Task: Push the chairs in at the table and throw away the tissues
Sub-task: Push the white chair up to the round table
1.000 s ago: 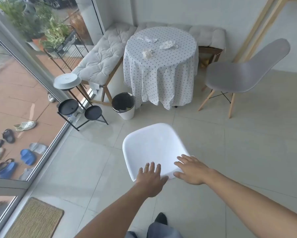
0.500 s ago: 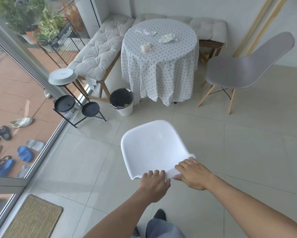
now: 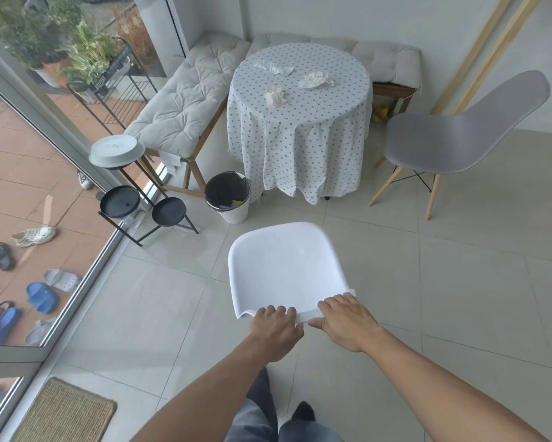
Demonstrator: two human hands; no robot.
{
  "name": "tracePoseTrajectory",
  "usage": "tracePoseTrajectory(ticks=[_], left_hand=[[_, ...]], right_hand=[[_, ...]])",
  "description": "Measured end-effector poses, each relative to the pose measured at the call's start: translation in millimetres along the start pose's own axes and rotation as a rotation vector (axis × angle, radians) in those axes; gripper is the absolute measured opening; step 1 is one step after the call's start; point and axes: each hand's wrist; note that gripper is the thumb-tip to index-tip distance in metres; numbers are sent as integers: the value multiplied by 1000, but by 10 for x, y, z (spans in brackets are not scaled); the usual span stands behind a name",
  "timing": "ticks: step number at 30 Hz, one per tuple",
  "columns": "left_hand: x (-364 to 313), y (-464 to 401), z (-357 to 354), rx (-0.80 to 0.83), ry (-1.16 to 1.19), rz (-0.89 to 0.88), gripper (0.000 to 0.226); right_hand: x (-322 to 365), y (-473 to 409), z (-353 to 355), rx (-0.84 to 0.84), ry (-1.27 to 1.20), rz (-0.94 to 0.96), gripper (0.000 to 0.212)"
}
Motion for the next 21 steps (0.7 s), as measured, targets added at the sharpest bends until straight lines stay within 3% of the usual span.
tracePoseTrajectory(ticks=[14,21], left_hand=[[1268,-815,537,63,-109,-128,40],[1557,-1188,762,59,-187,-227,15]], right_hand=[[313,-1168,429,17,-84,-162,49],[358,-1636,593,-13,-97,-257,45]])
Point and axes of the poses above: each hand's wrist, its own y-axis away from the middle knuckle, its own z-axis out of the back of the hand, x = y × z, and after that the axes turned 1 degree about -y, right-handed
